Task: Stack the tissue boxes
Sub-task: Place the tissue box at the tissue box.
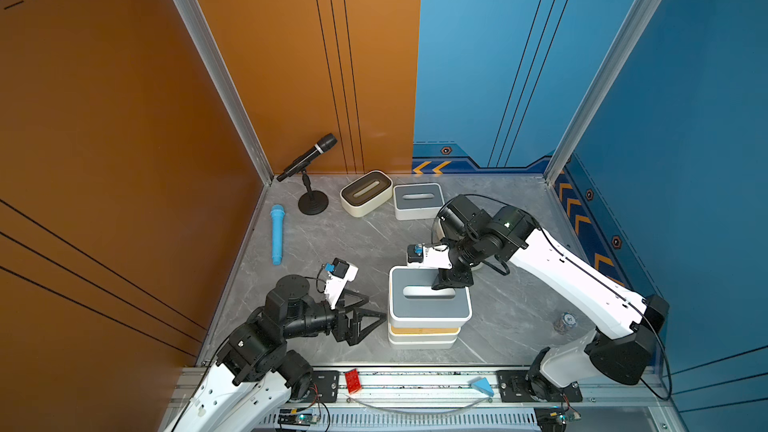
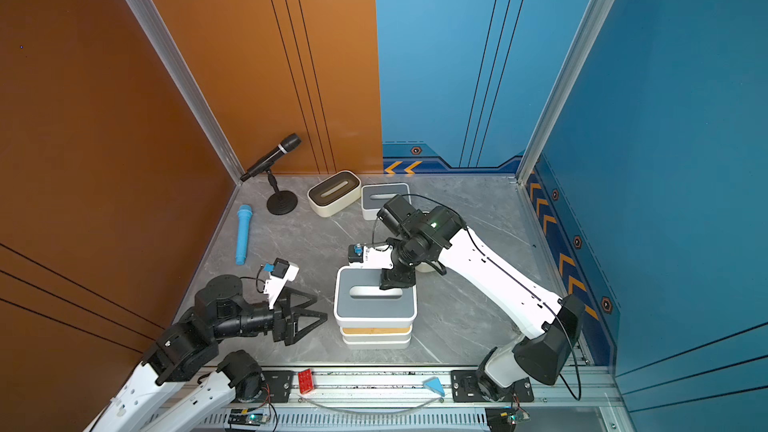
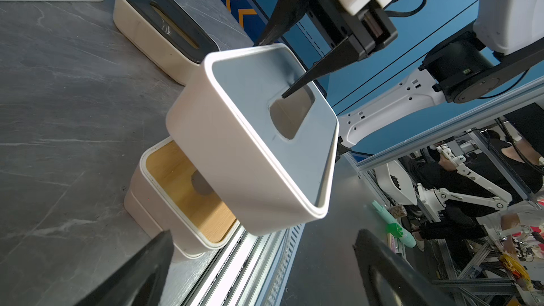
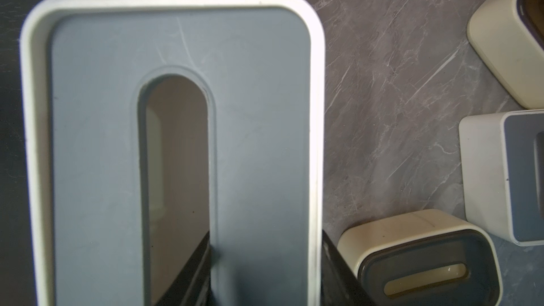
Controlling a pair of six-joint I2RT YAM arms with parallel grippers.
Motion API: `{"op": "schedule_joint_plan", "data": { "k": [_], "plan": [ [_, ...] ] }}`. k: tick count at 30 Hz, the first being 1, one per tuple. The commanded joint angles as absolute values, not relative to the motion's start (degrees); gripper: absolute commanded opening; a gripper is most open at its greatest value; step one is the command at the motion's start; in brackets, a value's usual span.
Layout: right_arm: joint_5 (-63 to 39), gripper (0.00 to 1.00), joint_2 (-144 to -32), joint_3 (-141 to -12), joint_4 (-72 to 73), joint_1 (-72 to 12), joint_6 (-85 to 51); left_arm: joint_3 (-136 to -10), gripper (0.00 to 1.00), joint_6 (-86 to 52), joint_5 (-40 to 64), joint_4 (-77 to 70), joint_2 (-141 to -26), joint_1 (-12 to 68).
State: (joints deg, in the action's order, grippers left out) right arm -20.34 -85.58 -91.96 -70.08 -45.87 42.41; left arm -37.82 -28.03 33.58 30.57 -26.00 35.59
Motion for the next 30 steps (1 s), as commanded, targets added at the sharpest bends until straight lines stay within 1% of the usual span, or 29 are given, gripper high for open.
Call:
{"op": "schedule_joint_plan", "data": {
  "k": [1, 30],
  "plan": [
    [-20.66, 0.31, -83.23, -91.11, -70.58, -46.18, 41.32, -37.18, 0.98, -28.30, 34.80, 29.36, -26.15, 35.68],
    [-19.20, 0.30, -82.24, -85.88, -65.04, -47.95, 39.81, -37.15, 0.98, -28.18, 35.84, 29.18, -27.90, 35.77]
  ]
}}
